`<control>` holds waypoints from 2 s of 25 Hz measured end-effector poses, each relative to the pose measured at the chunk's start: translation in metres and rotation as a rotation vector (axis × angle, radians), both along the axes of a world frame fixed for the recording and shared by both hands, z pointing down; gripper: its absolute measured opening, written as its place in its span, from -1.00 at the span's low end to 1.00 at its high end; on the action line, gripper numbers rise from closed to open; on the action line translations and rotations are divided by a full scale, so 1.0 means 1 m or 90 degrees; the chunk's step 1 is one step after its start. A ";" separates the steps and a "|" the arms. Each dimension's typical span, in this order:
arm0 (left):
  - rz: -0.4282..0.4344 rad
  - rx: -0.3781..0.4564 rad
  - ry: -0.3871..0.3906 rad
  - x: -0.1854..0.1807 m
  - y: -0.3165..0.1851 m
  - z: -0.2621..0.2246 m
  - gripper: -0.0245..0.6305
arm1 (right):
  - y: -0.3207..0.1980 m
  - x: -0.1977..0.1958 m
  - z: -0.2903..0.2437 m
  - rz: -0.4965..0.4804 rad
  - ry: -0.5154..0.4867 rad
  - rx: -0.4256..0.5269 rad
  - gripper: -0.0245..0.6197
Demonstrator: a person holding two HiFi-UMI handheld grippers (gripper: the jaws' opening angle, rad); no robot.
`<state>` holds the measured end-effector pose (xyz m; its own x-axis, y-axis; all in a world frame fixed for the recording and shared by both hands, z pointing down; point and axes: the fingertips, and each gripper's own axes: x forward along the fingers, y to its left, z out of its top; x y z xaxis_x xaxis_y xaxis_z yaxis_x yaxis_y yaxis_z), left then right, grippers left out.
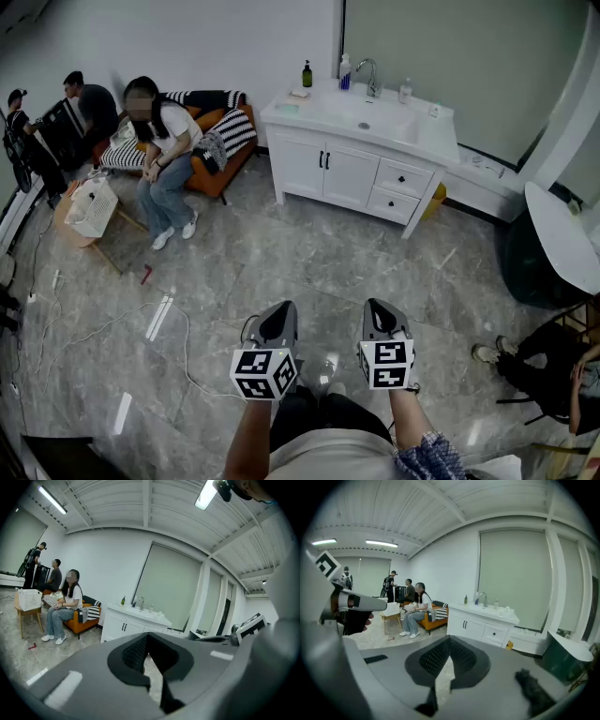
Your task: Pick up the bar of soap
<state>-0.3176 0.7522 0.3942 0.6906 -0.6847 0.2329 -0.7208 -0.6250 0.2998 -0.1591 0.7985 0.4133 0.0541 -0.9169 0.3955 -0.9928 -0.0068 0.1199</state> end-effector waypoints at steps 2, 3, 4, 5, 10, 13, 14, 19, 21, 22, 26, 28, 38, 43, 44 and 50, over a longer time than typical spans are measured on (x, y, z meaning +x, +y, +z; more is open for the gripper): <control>0.000 0.003 -0.010 -0.001 0.004 0.002 -0.90 | 0.001 -0.002 0.001 -0.005 0.001 0.004 -0.88; 0.000 0.005 -0.014 -0.002 0.006 0.002 -0.90 | 0.001 -0.003 0.001 -0.008 0.001 0.005 -0.88; -0.001 0.007 -0.019 -0.002 0.008 0.001 -0.90 | 0.001 -0.004 0.000 -0.011 0.001 0.005 -0.88; -0.002 0.008 -0.021 -0.004 0.009 0.001 -0.90 | 0.001 -0.004 0.000 -0.014 0.001 0.004 -0.88; -0.016 0.009 -0.020 -0.011 0.007 -0.001 -0.90 | -0.001 -0.009 -0.003 -0.017 -0.010 0.006 -0.88; -0.017 0.008 -0.022 -0.010 0.008 0.000 -0.90 | -0.002 -0.010 -0.002 -0.019 -0.012 0.004 -0.88; -0.016 0.007 -0.022 -0.009 0.009 0.002 -0.90 | -0.001 -0.010 0.000 -0.018 -0.011 0.001 -0.88; -0.005 0.003 -0.029 0.004 0.011 0.005 -0.90 | -0.001 -0.006 0.002 -0.017 -0.032 0.003 -0.88; 0.003 0.002 -0.034 0.011 0.013 0.006 -0.90 | -0.002 0.000 0.001 -0.005 -0.054 0.007 -0.88; 0.007 0.002 -0.037 0.015 0.013 0.006 -0.90 | -0.003 0.003 0.001 0.000 -0.061 0.008 -0.88; 0.010 0.003 -0.036 0.029 0.013 0.007 -0.90 | -0.003 0.008 -0.002 -0.013 -0.091 0.016 -0.88; 0.012 0.005 -0.036 0.037 0.015 0.006 -0.90 | -0.002 0.009 -0.004 -0.024 -0.103 0.020 -0.88; -0.016 0.014 -0.055 0.073 0.012 0.005 -0.90 | -0.004 0.023 -0.002 -0.084 -0.140 0.004 -0.87; -0.032 0.009 -0.042 0.081 0.011 0.005 -0.90 | -0.003 0.022 -0.010 -0.123 -0.147 0.022 -0.58; -0.032 0.010 -0.042 0.082 0.011 0.004 -0.90 | -0.003 0.023 -0.011 -0.124 -0.149 0.026 -0.57; -0.031 0.035 -0.057 0.084 0.009 -0.002 -0.90 | -0.011 0.024 -0.024 -0.129 -0.150 0.082 -0.52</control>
<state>-0.2335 0.7613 0.3924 0.6350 -0.7299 0.2532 -0.7725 -0.6027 0.1999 -0.1352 0.7879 0.3890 -0.2129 -0.9430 0.2557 -0.9760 0.1928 -0.1017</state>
